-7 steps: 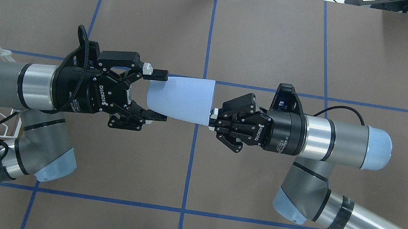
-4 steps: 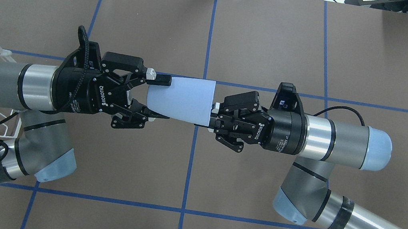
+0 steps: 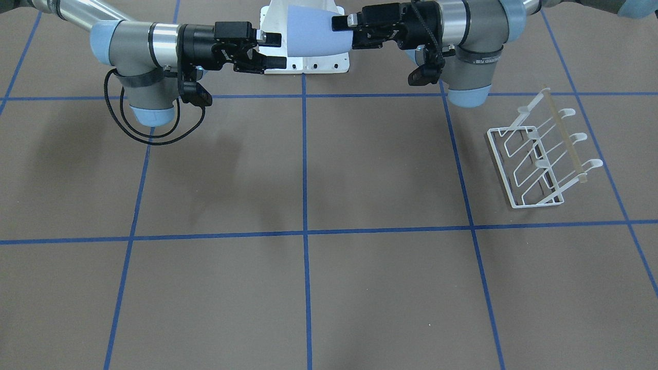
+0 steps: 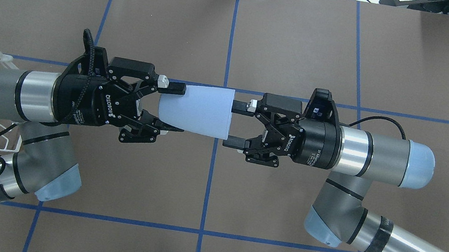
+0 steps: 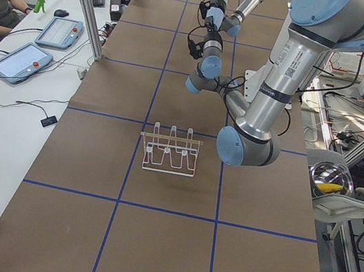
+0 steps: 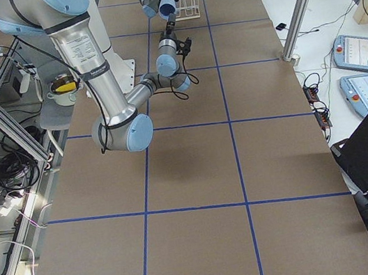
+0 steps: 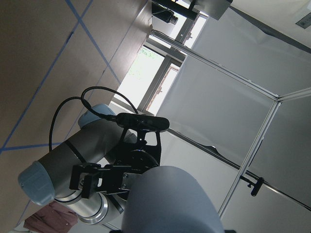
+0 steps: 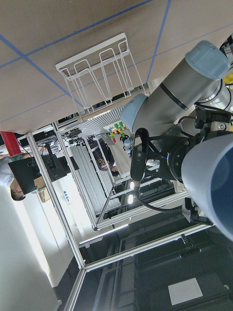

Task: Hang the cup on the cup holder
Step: 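Open the right gripper and withdraw it while the left gripper carries the cup away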

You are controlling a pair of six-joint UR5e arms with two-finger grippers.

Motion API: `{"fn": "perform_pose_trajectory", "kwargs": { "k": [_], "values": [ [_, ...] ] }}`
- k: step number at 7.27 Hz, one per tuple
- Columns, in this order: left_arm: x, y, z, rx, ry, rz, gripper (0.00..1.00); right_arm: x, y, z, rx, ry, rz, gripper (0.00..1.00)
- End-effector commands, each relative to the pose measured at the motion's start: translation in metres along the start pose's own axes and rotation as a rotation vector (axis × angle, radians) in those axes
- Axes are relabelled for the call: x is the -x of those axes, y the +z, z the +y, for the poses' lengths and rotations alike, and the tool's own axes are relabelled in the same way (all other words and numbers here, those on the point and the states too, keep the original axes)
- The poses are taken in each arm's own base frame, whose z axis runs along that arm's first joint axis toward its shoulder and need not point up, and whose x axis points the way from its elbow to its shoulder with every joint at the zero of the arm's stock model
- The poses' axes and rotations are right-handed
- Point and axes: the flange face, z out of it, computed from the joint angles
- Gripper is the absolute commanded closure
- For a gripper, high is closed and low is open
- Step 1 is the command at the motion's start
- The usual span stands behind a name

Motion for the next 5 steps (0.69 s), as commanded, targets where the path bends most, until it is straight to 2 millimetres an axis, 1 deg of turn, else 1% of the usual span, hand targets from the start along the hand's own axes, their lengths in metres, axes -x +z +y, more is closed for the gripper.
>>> {"fn": "perform_pose_trajectory", "kwargs": {
  "k": [1, 2, 3, 4, 5],
  "values": [
    [-0.032, -0.03, -0.02, -0.066, 0.056, 0.022, 1.0, 0.02, -0.036, -0.025, -0.049, -0.052, 0.003, 0.0],
    [-0.056, -0.06, -0.03, -0.124, 0.098, 0.035, 1.0, 0.038, -0.06, -0.044, -0.074, -0.11, 0.031, 0.0],
    [-0.078, -0.093, -0.046, -0.205, 0.136, 0.026, 1.0, 0.046, -0.087, -0.071, -0.112, -0.246, 0.098, 0.0],
    [-0.119, -0.129, -0.065, -0.281, 0.193, -0.081, 1.0, 0.042, -0.123, -0.098, -0.157, -0.346, 0.175, 0.0],
    [-0.167, -0.174, -0.08, -0.375, 0.288, -0.227, 1.0, 0.053, -0.16, -0.126, -0.227, -0.4, 0.24, 0.0]
  ]
}}
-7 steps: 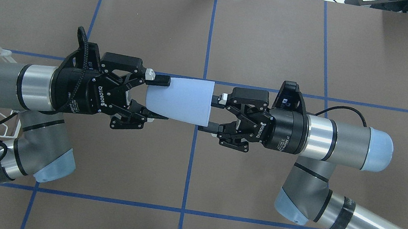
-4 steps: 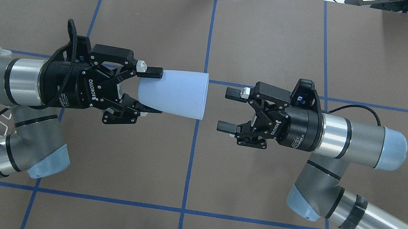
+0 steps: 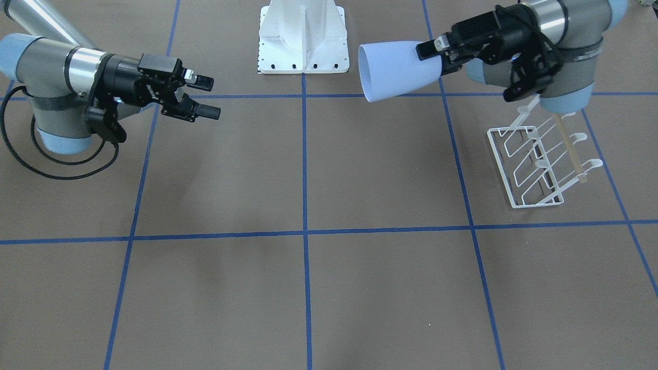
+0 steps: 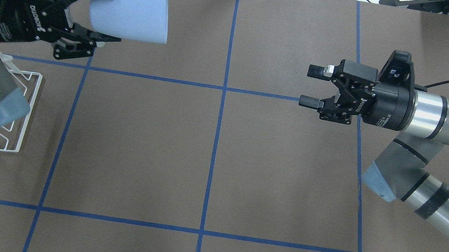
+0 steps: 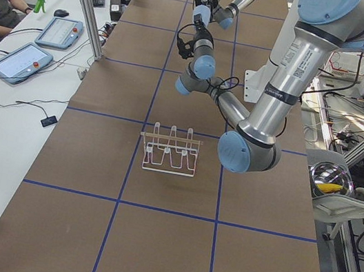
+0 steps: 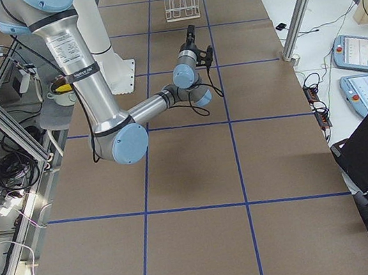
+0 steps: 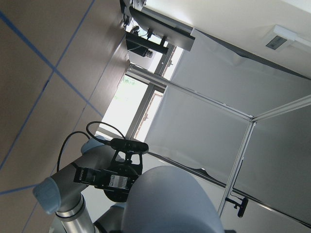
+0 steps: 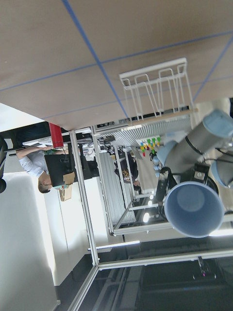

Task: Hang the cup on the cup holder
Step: 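Open the right gripper and withdraw it while the left gripper carries the cup away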

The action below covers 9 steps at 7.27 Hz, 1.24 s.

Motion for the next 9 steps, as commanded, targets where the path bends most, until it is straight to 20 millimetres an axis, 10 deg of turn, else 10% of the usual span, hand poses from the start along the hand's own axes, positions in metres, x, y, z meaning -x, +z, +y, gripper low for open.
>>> {"fn": "perform_pose_trajectory", "kwargs": {
  "k": [1, 5, 9],
  "values": [
    [-0.056, -0.076, -0.064, -0.167, 0.195, -0.266, 1.0, -0.004, -0.061, -0.07, -0.087, -0.174, 0.217, 0.0],
    [-0.066, -0.113, -0.115, -0.316, 0.496, -0.631, 1.0, -0.077, -0.184, -0.101, -0.077, -0.692, 0.668, 0.0],
    [-0.025, -0.159, -0.106, -0.288, 0.72, -0.971, 1.0, -0.054, -0.233, -0.148, -0.082, -0.666, 0.956, 0.0]
  ]
}}
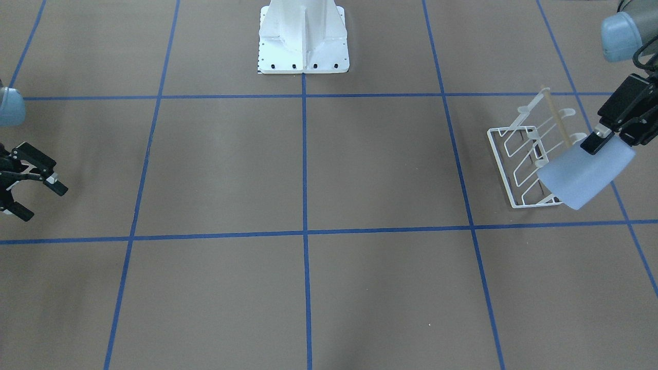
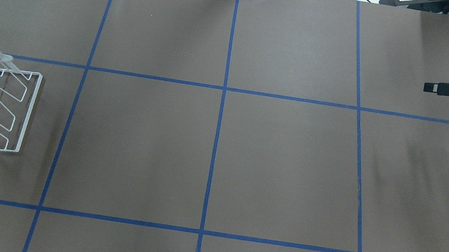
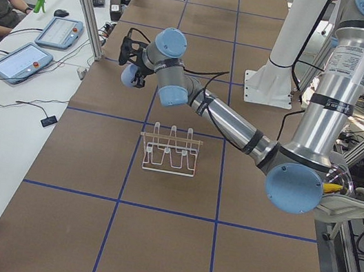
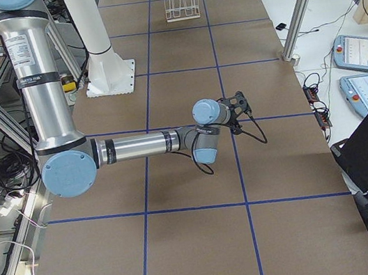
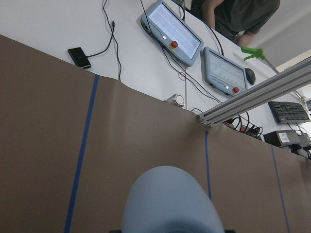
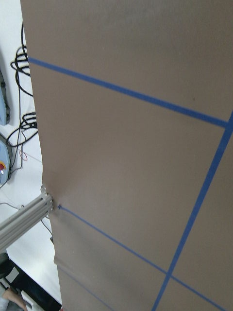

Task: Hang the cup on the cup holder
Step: 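Move the cup with the left gripper down onto a peg of the wire rack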

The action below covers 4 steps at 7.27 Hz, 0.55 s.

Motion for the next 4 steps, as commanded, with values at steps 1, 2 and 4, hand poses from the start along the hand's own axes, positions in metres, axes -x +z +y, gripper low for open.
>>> {"fn": "perform_pose_trajectory", "kwargs": {
  "k": [1, 2, 4],
  "values": [
    [0.025, -0.005, 0.014, 0.067, 0.098, -0.146, 1.0, -0.025, -0.026, -0.028, 0.06, -0.099, 0.13, 0.0],
    [0.029, -0.004, 0.014, 0.094, 0.101, -0.183, 1.0, -0.03, -0.042, -0.041, 0.097, -0.146, 0.176, 0.0],
    [0.043, 0.005, 0.018, 0.138, 0.117, -0.358, 1.0, -0.036, -0.071, -0.058, 0.212, -0.195, 0.246, 0.0]
  ]
}}
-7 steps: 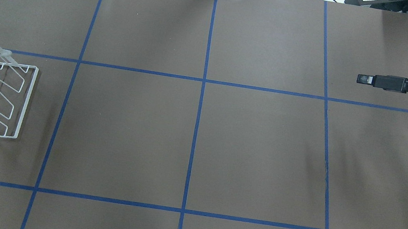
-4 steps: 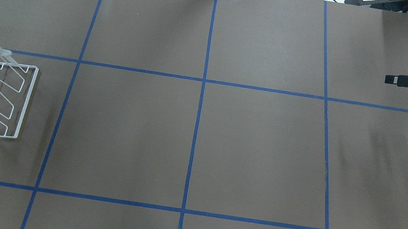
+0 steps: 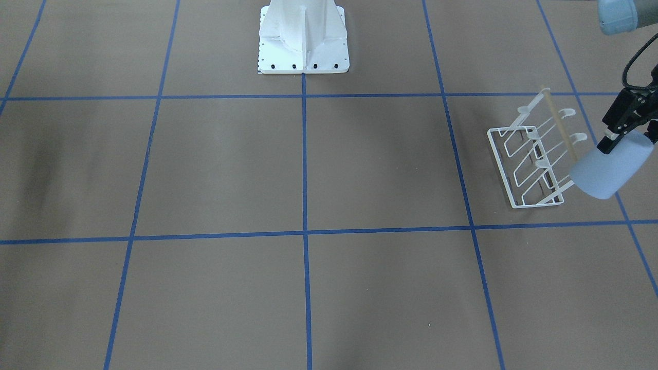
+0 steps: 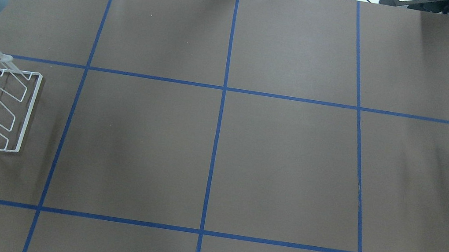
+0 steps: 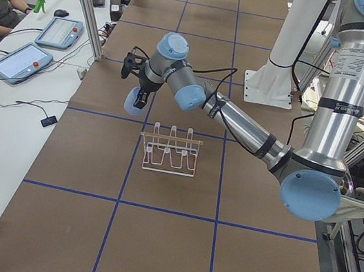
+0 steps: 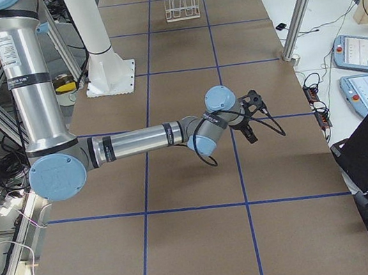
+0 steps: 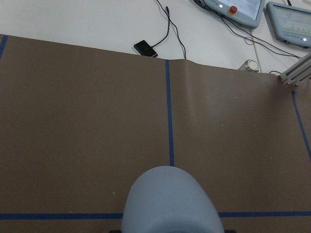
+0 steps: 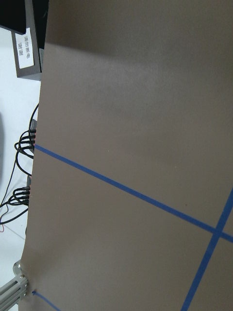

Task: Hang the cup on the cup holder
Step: 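Move the cup with the left gripper down onto a peg of the wire rack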

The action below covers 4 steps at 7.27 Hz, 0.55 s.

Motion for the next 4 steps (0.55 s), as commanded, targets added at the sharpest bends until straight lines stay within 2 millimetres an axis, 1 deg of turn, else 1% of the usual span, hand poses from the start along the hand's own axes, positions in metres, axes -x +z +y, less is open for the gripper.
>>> {"fn": "perform_pose_trajectory", "kwargs": {
  "k": [1, 2, 3, 4],
  "values": [
    [0.004, 0.006, 0.01, 0.103, 0.014, -0.177, 1.0, -0.01, -0.042, -0.01, 0.131, -0.031, 0.041, 0.0],
    [0.0, 0.01, 0.013, 0.136, 0.008, -0.196, 1.0, 0.0, -0.051, -0.01, 0.198, -0.035, 0.052, 0.0],
    [-0.014, 0.024, 0.022, 0.169, 0.019, -0.183, 1.0, -0.003, -0.051, -0.005, 0.279, -0.054, 0.065, 0.0],
    [-0.031, 0.029, 0.019, 0.175, 0.019, -0.172, 1.0, -0.009, -0.056, -0.004, 0.301, -0.075, 0.074, 0.0]
  ]
}}
